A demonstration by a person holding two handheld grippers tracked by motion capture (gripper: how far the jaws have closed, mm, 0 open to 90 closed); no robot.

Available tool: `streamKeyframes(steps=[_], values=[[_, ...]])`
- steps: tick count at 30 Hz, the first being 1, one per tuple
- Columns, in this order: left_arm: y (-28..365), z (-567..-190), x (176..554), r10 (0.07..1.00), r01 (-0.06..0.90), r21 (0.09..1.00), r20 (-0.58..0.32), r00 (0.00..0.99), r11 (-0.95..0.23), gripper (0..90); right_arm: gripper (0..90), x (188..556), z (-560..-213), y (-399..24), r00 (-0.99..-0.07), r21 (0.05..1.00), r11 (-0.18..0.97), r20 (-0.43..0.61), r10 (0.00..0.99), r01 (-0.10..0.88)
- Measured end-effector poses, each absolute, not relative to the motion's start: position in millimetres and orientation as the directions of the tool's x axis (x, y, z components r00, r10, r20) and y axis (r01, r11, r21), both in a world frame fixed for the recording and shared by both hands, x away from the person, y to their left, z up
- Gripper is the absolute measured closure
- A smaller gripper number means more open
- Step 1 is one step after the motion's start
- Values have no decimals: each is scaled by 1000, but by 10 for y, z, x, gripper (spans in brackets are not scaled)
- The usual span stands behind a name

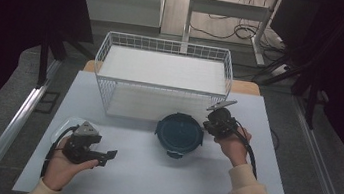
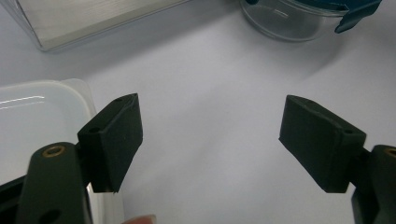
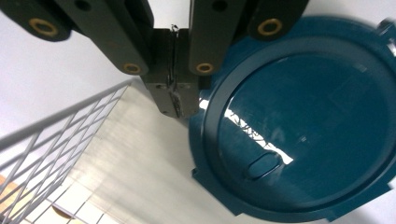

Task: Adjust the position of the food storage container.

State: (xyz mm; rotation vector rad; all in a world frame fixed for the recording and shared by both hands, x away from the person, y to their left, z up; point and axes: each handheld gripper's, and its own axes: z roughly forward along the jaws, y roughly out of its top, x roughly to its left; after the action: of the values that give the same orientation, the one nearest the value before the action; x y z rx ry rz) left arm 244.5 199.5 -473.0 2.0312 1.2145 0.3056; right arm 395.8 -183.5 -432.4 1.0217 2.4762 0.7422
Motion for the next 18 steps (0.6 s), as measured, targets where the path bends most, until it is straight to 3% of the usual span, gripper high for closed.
streamKeyframes(steps=[18], values=[[1998, -4754, 2447, 836, 666, 691, -162, 524, -283, 211, 895, 4215, -4485, -1584, -714, 542, 695, -227, 662, 472]])
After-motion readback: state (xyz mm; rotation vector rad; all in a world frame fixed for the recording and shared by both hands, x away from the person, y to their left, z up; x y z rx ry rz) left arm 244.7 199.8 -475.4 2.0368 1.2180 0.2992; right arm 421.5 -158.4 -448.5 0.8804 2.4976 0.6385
